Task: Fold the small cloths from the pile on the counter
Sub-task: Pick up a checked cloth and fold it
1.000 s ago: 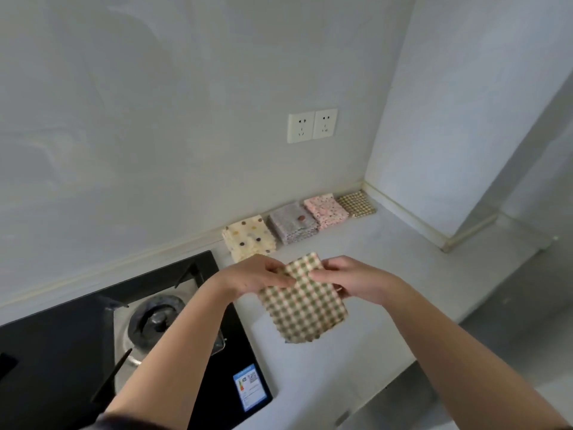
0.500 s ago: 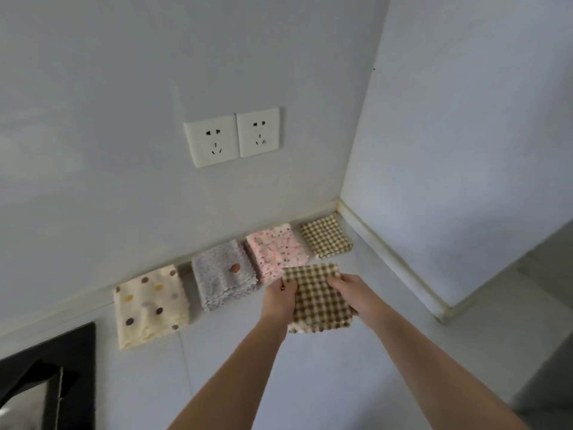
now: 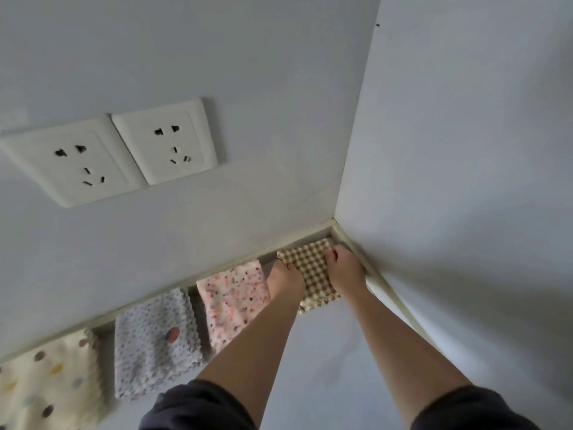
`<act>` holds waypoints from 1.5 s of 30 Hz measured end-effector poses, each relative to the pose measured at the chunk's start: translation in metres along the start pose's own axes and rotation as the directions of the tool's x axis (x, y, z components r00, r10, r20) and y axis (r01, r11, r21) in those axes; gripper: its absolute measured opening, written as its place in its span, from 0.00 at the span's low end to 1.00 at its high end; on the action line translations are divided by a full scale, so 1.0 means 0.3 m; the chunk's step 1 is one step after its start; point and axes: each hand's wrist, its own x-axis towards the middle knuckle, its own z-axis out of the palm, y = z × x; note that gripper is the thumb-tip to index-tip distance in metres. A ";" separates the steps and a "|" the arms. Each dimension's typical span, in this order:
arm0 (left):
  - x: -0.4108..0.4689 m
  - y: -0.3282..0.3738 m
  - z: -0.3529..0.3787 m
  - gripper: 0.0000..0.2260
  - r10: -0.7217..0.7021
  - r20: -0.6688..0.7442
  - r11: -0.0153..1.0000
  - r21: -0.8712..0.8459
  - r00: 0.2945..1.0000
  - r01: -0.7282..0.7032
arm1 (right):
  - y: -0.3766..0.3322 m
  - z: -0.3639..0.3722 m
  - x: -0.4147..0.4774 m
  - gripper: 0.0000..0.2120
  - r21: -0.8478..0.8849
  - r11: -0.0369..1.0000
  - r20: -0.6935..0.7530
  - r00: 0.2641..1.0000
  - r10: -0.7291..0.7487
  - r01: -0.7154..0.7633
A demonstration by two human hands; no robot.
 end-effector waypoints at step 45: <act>-1.009 -0.930 -1.082 0.14 0.671 -0.059 0.691 0.409 0.739 -0.595 | -0.408 0.288 -1.490 0.17 0.234 0.858 0.035 0.878 -0.477 0.457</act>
